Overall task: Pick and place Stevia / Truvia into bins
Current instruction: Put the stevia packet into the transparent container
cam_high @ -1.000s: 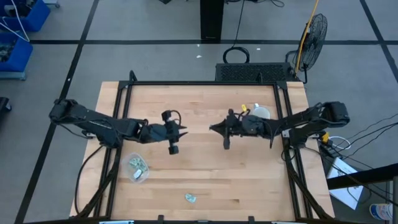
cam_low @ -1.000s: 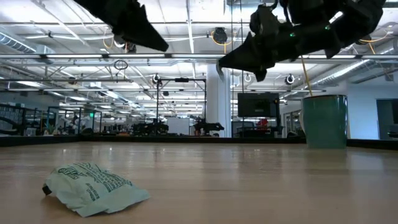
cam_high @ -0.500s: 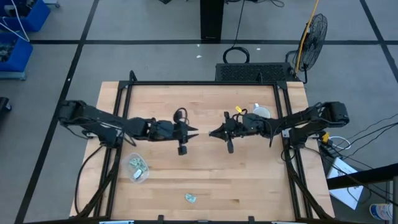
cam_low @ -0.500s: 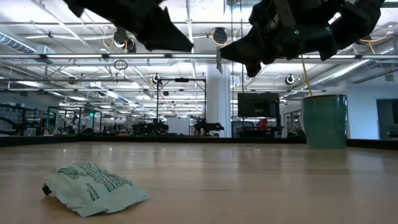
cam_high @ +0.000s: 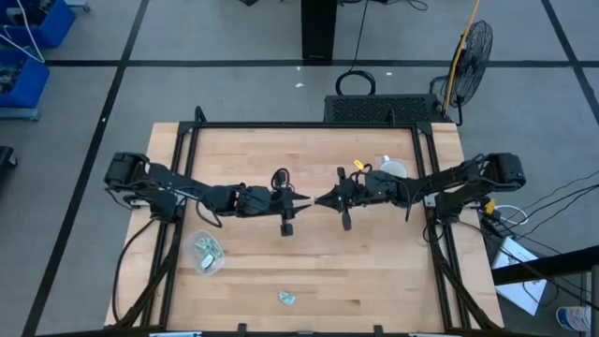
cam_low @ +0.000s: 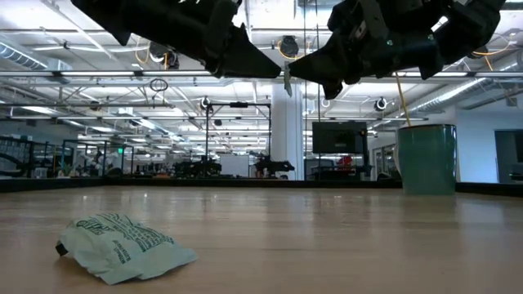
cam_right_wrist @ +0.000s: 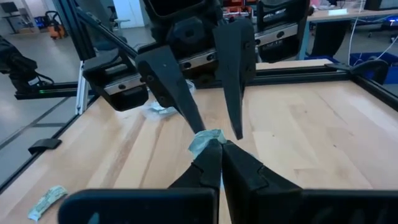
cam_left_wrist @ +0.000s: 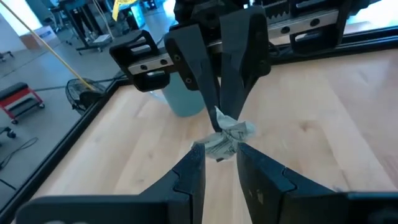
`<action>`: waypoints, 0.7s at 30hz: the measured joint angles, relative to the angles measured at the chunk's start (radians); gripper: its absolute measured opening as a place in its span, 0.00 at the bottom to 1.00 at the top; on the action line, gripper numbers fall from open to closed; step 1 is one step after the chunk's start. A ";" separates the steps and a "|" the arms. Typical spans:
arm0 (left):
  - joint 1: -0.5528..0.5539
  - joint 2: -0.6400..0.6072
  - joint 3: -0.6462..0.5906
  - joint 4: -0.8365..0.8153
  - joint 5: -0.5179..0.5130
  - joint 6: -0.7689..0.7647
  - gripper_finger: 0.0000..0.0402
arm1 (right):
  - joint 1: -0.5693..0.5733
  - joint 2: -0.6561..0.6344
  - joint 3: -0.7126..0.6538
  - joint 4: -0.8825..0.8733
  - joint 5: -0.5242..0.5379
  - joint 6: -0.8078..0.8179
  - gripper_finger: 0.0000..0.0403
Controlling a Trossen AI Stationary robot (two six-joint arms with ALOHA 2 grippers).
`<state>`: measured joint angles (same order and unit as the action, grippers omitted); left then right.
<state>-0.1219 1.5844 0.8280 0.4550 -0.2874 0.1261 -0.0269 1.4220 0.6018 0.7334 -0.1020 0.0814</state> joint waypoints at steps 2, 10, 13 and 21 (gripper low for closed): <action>0.000 0.000 0.000 0.000 0.000 -0.004 0.25 | 0.000 0.000 0.000 0.001 0.000 0.000 0.00; 0.000 0.000 0.000 0.008 0.001 -0.049 0.25 | 0.000 0.000 0.000 0.055 0.000 -0.026 0.00; 0.000 0.000 0.000 0.010 0.003 -0.050 0.25 | 0.000 0.000 0.000 0.064 0.000 -0.041 0.00; 0.000 0.000 0.000 0.012 0.014 -0.026 0.25 | 0.000 0.000 0.000 0.064 0.000 -0.042 0.00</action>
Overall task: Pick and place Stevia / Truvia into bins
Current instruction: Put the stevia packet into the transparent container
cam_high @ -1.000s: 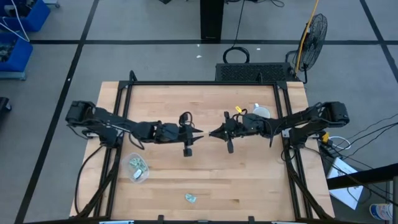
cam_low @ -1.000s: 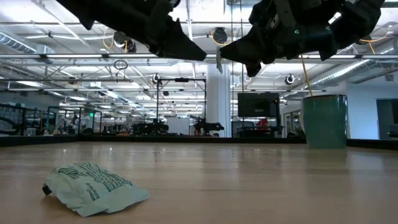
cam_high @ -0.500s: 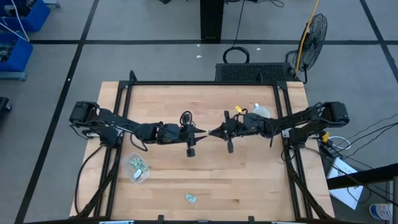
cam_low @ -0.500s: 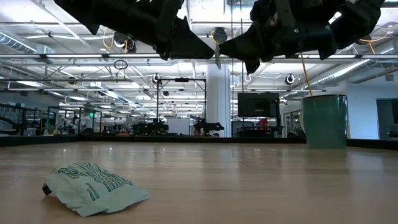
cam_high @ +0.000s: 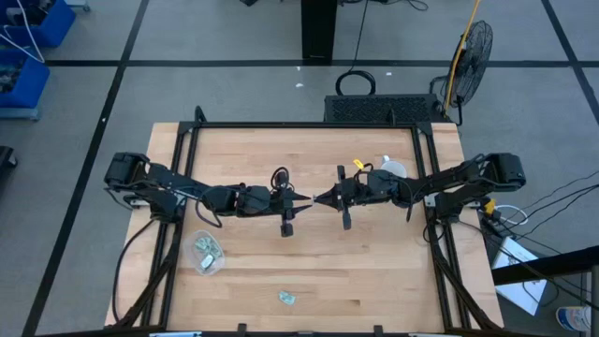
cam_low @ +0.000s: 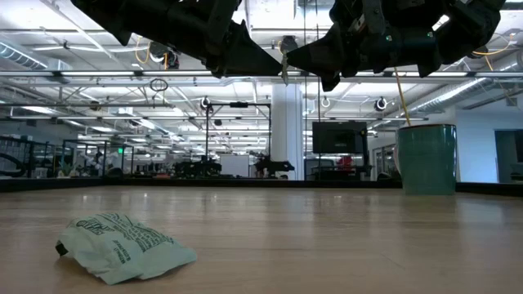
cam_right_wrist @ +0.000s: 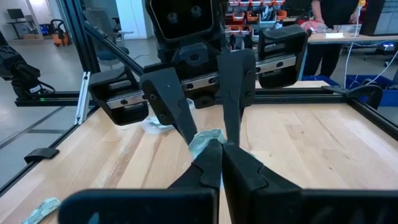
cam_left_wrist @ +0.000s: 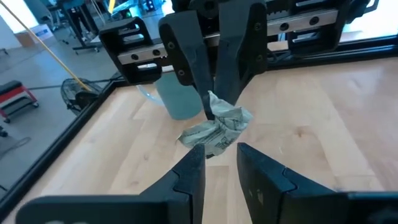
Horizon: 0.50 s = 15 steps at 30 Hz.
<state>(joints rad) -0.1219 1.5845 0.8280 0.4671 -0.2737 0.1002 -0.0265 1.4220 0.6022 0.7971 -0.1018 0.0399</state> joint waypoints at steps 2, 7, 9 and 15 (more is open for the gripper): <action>0.000 0.000 0.000 0.000 -0.004 0.010 0.26 | 0.000 0.000 0.000 0.000 0.000 0.000 0.00; 0.000 0.000 0.000 0.000 -0.009 0.011 0.37 | 0.000 0.000 0.000 0.000 0.000 0.000 0.00; 0.000 0.000 0.000 0.000 -0.019 0.011 0.43 | 0.000 0.000 0.000 0.000 0.000 0.000 0.00; 0.013 0.000 0.000 0.024 -0.023 0.021 0.52 | 0.000 0.000 0.000 0.017 0.000 0.000 0.00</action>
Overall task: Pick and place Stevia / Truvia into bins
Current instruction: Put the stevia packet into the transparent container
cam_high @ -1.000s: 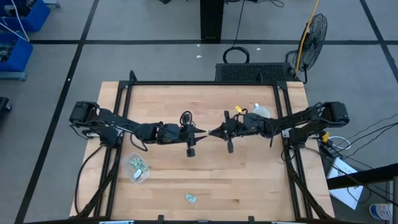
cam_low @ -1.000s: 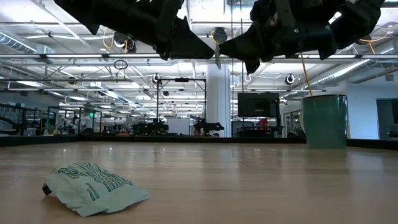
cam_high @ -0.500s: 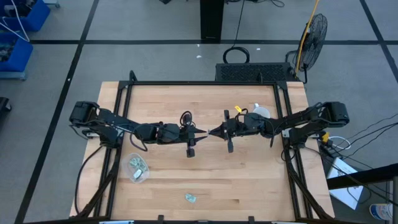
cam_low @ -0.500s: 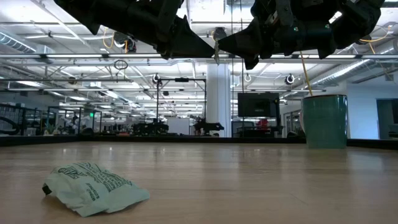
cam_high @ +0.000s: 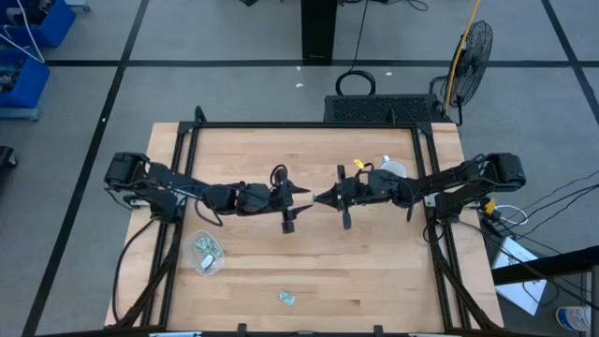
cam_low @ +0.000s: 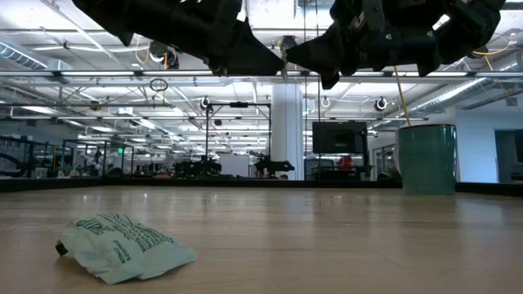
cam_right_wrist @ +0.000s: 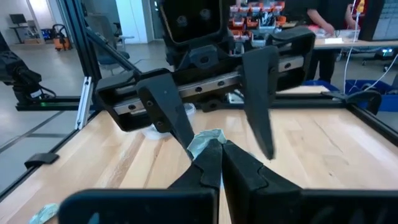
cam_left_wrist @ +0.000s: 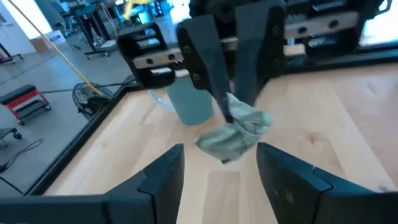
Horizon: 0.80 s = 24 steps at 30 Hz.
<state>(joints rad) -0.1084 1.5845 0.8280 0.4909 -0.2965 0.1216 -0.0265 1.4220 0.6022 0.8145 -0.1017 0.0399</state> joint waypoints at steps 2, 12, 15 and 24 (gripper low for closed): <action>0.008 0.000 0.000 0.019 0.012 -0.002 0.52 | 0.000 0.000 0.000 0.014 0.000 0.000 0.00; 0.016 0.000 0.000 0.038 0.044 -0.007 0.45 | 0.000 0.000 0.000 0.035 0.000 -0.003 0.00; 0.017 0.000 0.000 0.041 0.044 -0.007 0.43 | 0.000 0.000 0.000 0.036 0.000 -0.003 0.00; 0.019 0.000 0.000 0.093 0.044 0.016 0.37 | 0.000 0.000 0.000 0.110 0.000 -0.037 0.00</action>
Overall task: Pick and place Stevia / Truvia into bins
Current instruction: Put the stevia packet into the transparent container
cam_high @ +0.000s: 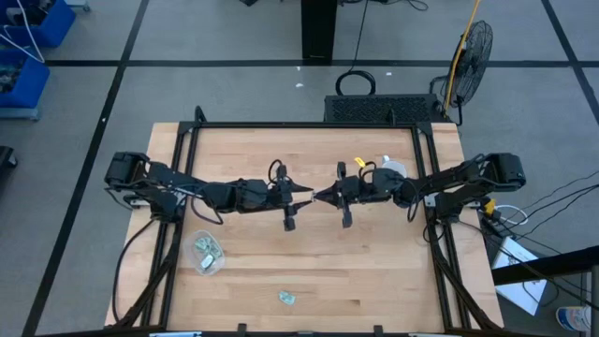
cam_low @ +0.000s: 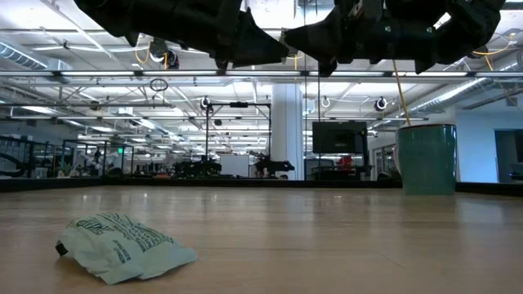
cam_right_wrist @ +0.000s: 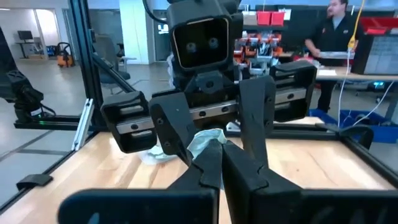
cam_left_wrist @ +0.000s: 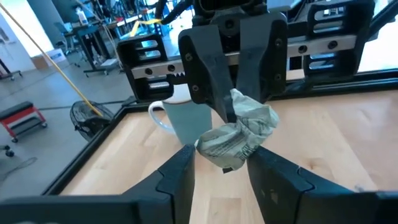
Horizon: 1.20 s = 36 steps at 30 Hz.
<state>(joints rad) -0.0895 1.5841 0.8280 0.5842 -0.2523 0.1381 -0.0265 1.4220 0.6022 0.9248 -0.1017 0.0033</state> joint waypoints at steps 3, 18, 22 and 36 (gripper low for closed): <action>0.000 0.000 0.000 0.005 -0.001 0.030 0.35 | 0.000 0.000 0.000 0.006 0.009 -0.015 0.00; 0.013 0.000 0.000 0.012 -0.010 0.036 0.11 | 0.000 0.000 0.000 -0.017 0.079 -0.016 0.16; 0.013 0.000 0.000 0.012 -0.010 0.035 0.03 | 0.000 0.000 0.000 -0.018 0.079 -0.016 0.21; -0.054 -0.180 0.001 -0.304 -0.304 0.060 0.02 | 0.000 0.000 0.000 -0.095 0.079 -0.016 0.29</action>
<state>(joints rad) -0.1437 1.4038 0.8288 0.2801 -0.5565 0.1981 -0.0265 1.4220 0.6022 0.8293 -0.0227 -0.0124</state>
